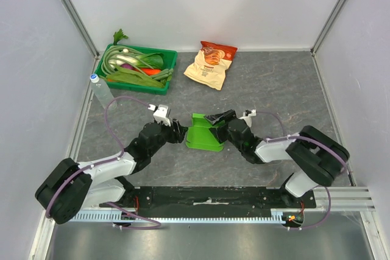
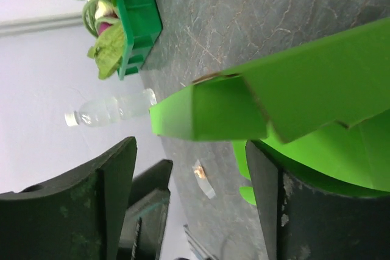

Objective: Fold the paper box

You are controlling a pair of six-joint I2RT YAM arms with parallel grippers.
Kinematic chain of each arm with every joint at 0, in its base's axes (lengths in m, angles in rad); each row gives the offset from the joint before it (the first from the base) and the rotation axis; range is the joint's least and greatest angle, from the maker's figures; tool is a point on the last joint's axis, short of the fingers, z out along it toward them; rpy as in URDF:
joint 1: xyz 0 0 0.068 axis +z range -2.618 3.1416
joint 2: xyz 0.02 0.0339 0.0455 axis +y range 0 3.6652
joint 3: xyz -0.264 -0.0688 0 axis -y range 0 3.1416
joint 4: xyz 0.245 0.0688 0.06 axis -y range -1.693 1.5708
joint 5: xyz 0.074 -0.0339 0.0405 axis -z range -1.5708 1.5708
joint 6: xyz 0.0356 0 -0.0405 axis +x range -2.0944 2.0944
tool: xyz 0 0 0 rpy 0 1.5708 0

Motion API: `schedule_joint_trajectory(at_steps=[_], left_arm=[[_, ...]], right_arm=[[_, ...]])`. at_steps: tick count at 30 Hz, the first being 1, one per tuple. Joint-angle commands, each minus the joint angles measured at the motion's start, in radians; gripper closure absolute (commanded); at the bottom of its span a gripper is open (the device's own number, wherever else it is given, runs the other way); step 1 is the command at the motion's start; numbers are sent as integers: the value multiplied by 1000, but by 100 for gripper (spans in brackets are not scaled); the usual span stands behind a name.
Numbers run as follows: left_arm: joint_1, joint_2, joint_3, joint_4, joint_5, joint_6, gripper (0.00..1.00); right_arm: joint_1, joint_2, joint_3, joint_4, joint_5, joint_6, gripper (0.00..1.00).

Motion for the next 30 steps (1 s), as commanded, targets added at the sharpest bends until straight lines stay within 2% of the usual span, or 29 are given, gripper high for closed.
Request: schedule_joint_trajectory(at_steps=[1, 3, 4, 5, 6, 7, 9, 12, 15, 18, 30], left_arm=[[23, -44, 52, -38, 77, -15, 36], [38, -61, 70, -79, 97, -7, 36], [44, -67, 81, -99, 104, -8, 36], [64, -69, 116, -125, 115, -8, 36], [78, -63, 139, -150, 135, -17, 34], [92, -31, 167, -220, 173, -24, 31], [143, 17, 254, -274, 248, -68, 29], [189, 126, 338, -308, 334, -161, 27], [195, 239, 411, -287, 411, -192, 28], [198, 330, 471, -282, 451, -200, 36], [198, 451, 511, -236, 456, -148, 49]], right_arm=[[-7, -151, -14, -138, -32, -191, 15], [-19, -244, -11, -222, -77, -300, 10], [-42, -284, -3, -282, -140, -460, 9], [-56, -327, 27, -351, -168, -554, 7], [-65, -402, 46, -491, -194, -653, 5], [-89, -436, 90, -576, -211, -861, 5], [-122, -517, 127, -774, -240, -1016, 5], [-229, -553, 191, -929, -363, -1222, 5], [-293, -529, 239, -1000, -404, -1311, 8], [-315, -498, 258, -996, -466, -1335, 11], [-317, -421, 270, -959, -463, -1357, 14]])
